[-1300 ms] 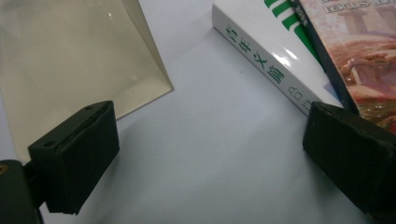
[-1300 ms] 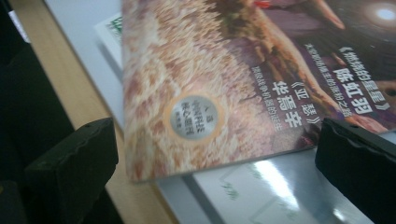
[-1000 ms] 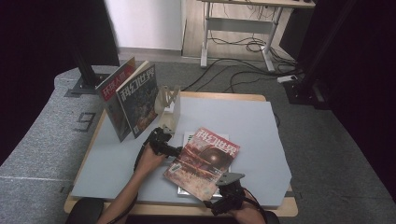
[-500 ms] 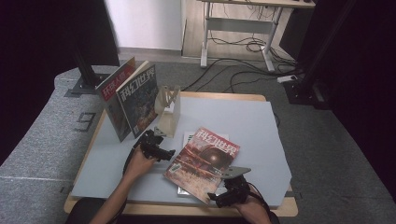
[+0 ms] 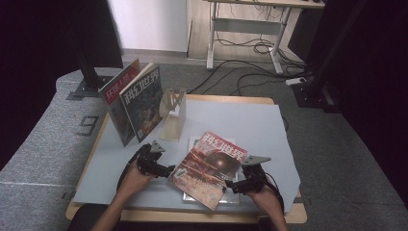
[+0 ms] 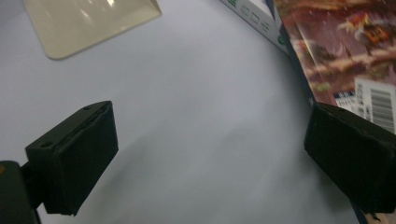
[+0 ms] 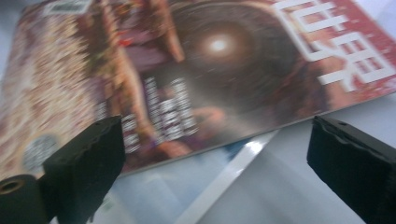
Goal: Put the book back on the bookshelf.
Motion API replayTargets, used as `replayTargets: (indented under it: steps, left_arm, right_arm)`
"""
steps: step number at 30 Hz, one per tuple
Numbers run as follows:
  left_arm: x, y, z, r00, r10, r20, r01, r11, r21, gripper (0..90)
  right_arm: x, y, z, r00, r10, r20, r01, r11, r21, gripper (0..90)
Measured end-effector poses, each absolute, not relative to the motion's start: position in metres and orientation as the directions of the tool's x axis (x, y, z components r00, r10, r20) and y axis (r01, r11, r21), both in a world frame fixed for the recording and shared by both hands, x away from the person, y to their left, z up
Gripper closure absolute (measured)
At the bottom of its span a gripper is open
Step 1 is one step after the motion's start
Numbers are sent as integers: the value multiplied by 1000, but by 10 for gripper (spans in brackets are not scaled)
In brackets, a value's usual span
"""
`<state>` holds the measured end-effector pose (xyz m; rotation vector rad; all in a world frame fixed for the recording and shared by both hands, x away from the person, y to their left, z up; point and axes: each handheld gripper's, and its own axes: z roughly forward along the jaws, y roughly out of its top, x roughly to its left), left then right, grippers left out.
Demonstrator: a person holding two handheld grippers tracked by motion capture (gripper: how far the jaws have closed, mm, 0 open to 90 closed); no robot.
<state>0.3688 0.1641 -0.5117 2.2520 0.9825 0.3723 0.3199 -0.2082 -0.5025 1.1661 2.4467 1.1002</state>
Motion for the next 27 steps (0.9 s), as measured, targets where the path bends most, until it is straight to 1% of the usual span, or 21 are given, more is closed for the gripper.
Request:
replayTargets:
  steps: [5, 11, 12, 15, 27]
  left_arm:
    - [364, 166, -516, 692, 722, -1, 545, -521, 657, 30]
    - [361, 169, -520, 696, 718, -7, 544, -522, 657, 49]
    - [360, 168, -522, 698, 717, 3, 542, -531, 651, 52]
    - [360, 170, -523, 700, 714, -11, 541, -521, 660, 70]
    - [360, 170, -527, 707, 708, 1, 528, -529, 665, 72]
  right_arm:
    - [337, -215, -504, -634, 760, 142, 604, 373, 704, 23]
    - [348, -219, -511, -615, 771, 167, 630, 353, 692, 23]
    - [349, -219, -512, -613, 771, 172, 635, 350, 689, 23]
    - [350, -221, -516, -610, 772, 179, 640, 347, 685, 24]
    - [351, -219, -522, -617, 746, 251, 669, 329, 667, 33]
